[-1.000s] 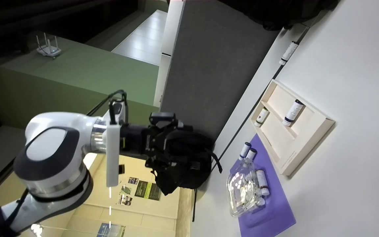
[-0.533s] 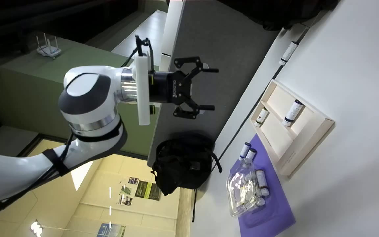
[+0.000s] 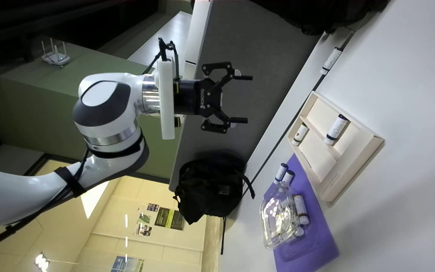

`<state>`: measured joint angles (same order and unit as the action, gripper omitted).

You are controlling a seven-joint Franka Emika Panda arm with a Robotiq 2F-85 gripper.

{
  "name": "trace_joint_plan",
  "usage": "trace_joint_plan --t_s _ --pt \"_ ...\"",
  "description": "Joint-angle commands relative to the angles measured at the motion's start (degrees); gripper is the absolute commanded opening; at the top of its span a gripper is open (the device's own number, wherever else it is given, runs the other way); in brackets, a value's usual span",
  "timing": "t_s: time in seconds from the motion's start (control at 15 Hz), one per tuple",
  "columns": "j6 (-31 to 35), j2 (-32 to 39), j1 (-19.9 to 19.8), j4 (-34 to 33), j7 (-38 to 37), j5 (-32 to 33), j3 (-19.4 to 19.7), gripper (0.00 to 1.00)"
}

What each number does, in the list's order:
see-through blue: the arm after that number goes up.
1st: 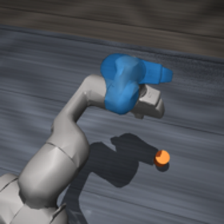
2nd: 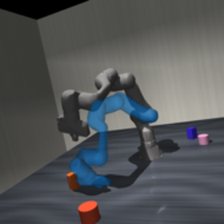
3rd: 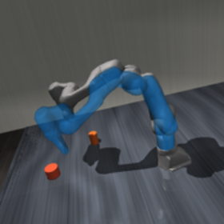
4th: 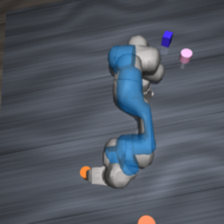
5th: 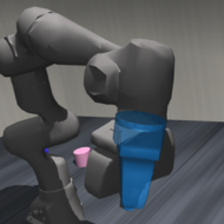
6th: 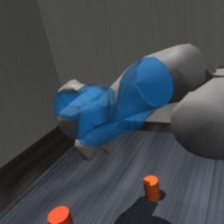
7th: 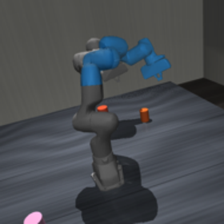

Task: Take the bottle from the right of the box and put it in the right compartment of the box

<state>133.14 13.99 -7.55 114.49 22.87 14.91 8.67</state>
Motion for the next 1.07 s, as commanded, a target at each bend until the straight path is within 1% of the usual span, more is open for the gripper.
trace_joint_plan --t_s 0.0,0.07,0.13,0.2,0.33,0.4,0.53,0.67,0.73,0.8,0.87,1.0 --pt "0.2 3.1 -2.2 -3.2 7.7 -2.4 -2.0 1.0" --pt "-0.2 5.3 -2.4 -5.7 9.4 -1.6 -1.9 1.0" --pt "0.4 8.2 -3.5 -8.9 13.8 -2.6 -2.5 1.0" --pt "0.2 11.8 -4.2 -12.9 16.5 -1.8 -2.6 1.0" --pt "0.5 16.9 -5.0 -18.5 22.3 0.9 -2.5 1.0" --pt "0.4 19.6 -5.0 -21.7 24.0 2.7 -2.0 1.0" --pt "0.5 25.0 -4.8 -28.0 25.9 6.4 -0.8 1.0" --pt "0.0 30.2 -3.7 -34.2 25.3 10.6 1.2 1.0" --pt "-2.3 32.1 -3.2 -37.2 23.3 11.2 1.9 1.0" --pt "0.9 27.0 -4.6 -29.0 24.5 9.4 -0.1 1.0" --pt "0.2 29.1 -4.4 -31.6 24.5 10.0 0.4 1.0" --pt "-0.5 31.3 -4.2 -34.6 24.5 10.3 0.8 1.0"
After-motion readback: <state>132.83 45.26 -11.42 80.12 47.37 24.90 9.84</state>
